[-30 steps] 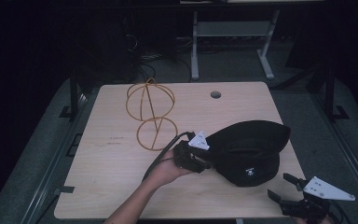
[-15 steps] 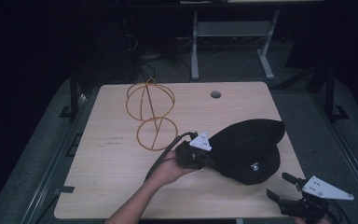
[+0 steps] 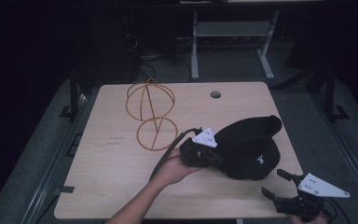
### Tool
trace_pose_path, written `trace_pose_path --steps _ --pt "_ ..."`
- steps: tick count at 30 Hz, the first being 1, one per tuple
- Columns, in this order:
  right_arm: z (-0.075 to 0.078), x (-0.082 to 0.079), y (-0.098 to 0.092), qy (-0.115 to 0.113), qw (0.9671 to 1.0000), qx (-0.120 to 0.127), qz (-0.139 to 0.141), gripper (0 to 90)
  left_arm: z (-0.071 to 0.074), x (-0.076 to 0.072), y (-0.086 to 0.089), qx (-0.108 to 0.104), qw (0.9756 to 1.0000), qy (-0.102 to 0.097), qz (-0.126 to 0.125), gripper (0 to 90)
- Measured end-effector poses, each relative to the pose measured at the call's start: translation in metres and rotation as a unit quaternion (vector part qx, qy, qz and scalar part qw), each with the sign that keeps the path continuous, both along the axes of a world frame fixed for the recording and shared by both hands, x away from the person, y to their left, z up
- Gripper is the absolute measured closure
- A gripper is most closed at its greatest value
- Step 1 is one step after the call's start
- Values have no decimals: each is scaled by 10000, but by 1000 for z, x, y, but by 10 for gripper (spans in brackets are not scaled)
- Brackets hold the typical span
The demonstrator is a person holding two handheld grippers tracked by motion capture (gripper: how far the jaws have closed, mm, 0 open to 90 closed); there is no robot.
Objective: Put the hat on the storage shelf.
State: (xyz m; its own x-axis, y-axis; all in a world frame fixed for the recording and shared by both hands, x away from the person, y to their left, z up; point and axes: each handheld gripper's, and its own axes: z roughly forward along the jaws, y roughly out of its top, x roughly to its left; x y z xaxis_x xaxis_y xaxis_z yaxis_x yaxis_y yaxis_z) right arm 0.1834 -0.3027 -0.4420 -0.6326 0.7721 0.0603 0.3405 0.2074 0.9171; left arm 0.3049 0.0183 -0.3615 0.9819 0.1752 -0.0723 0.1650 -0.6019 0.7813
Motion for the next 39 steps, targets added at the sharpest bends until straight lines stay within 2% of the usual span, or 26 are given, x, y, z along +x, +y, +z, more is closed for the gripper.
trace_pose_path --steps 6,8,12,15,21,27,28,29,30,31,32,35,39 --pt "8 4 11 -123 9998 59 129 150 10 0 -3 -234 9997 101 -45 856" --pt "10 6 14 -147 9998 -37 139 149 13 0 -5 -244 9997 78 -56 856" --pt "12 12 19 -151 9998 -56 104 155 17 -1 -6 -385 9991 136 -117 856" --pt "13 16 21 -254 9995 -117 122 214 19 -2 -6 -437 9988 145 -154 856" --pt "10 27 28 -191 9993 -209 226 311 21 -3 -7 -497 9985 141 -178 856" --pt "7 34 31 -198 9988 -264 356 490 21 -3 -7 -502 9984 160 -188 856" --pt "6 35 30 -223 9988 -249 367 552 21 -3 -6 -499 9985 157 -189 856" --pt "6 35 29 -257 9985 -216 443 653 21 -3 -6 -506 9984 150 -194 856" --pt "6 35 29 -257 9985 -216 443 653 21 -3 -6 -506 9984 150 -194 856" --pt "6 34 28 -317 9982 -226 464 741 22 -3 -6 -511 9983 154 -220 856" --pt "7 34 27 -338 9978 -225 519 788 22 -4 -6 -499 9984 135 -228 855" --pt "7 33 27 -366 9975 -201 571 853 22 -5 -6 -488 9985 118 -223 855" --pt "7 32 27 -367 9974 -155 608 868 22 -5 -5 -404 9990 31 -200 847"
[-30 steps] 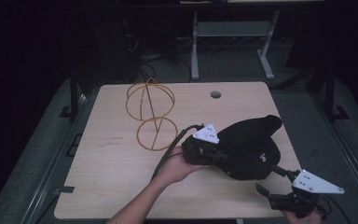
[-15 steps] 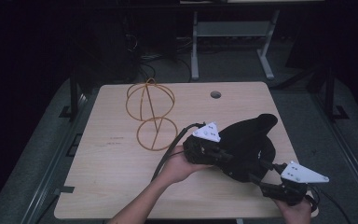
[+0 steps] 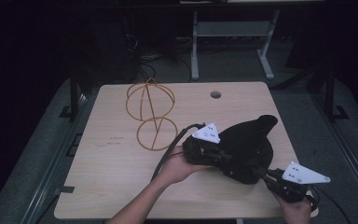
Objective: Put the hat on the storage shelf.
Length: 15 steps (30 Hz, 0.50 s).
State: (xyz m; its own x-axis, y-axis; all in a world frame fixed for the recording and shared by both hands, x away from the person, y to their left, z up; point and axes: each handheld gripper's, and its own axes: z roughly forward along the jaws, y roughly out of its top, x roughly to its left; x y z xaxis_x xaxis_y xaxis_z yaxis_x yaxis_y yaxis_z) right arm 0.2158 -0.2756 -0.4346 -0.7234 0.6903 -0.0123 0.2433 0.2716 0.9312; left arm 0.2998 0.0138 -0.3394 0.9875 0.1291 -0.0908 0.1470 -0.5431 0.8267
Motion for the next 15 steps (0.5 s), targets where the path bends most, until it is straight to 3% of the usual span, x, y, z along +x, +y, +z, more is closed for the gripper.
trace_pose_path --steps 5,10,14,15 --pt "1 0 0 8 10000 8 -1 871 0 -2 1 117 9999 -102 33 749" --pt "1 0 -1 36 10000 40 -2 871 1 -2 4 178 9997 -122 129 685" --pt "2 1 -2 82 9999 105 -20 873 2 -3 8 185 9995 -112 230 583" --pt "2 1 -2 86 9999 109 -11 872 3 -4 12 205 9993 -209 246 564"
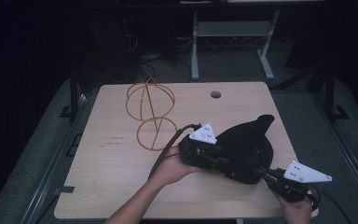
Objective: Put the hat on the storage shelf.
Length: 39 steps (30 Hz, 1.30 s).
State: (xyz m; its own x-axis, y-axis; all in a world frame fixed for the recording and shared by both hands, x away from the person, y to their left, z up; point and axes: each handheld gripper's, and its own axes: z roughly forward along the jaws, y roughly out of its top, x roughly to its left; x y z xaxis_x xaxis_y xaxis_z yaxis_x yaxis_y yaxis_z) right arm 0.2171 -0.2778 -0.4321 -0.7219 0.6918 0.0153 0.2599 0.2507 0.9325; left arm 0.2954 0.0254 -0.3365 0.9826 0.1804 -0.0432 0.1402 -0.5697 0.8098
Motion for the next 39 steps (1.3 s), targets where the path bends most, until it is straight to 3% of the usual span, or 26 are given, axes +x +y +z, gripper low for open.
trace_pose_path --steps 6,16,22,29,39 --pt "3 2 -1 70 10000 62 -34 873 2 -4 11 13 9998 -163 103 497" --pt "8 7 -4 194 9996 175 -90 874 -3 -10 31 -15 9996 -146 231 454" --pt "15 10 -10 327 9989 312 -108 877 -7 -9 48 -57 9993 -23 357 422" --pt "28 15 -17 322 9984 428 -178 879 -12 -9 65 -59 9988 -8 484 413" --pt "44 25 -17 294 9988 385 -95 880 -28 -12 84 -80 9979 38 640 388"
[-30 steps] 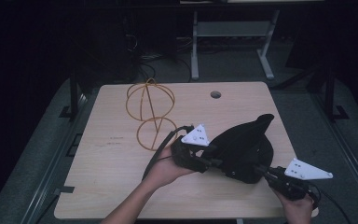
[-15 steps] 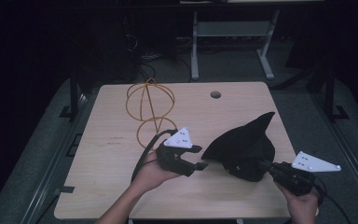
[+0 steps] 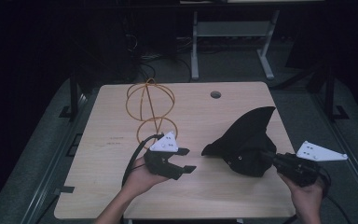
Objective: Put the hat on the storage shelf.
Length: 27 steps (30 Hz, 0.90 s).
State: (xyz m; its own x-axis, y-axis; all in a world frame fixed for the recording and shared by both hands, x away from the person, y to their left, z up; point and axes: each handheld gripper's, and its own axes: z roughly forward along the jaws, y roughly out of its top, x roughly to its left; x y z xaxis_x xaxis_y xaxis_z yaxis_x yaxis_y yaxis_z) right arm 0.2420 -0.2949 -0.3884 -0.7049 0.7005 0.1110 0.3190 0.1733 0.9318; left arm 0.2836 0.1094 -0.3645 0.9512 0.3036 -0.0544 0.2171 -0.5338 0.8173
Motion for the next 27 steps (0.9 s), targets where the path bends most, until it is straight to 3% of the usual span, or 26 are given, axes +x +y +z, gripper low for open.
trace_pose_path --steps 8,27 --pt "9 6 -2 -65 10000 31 48 880 -8 -5 13 28 9998 -101 143 385" --pt "38 18 3 -187 9997 52 174 882 -28 -9 49 -159 9987 115 474 367"
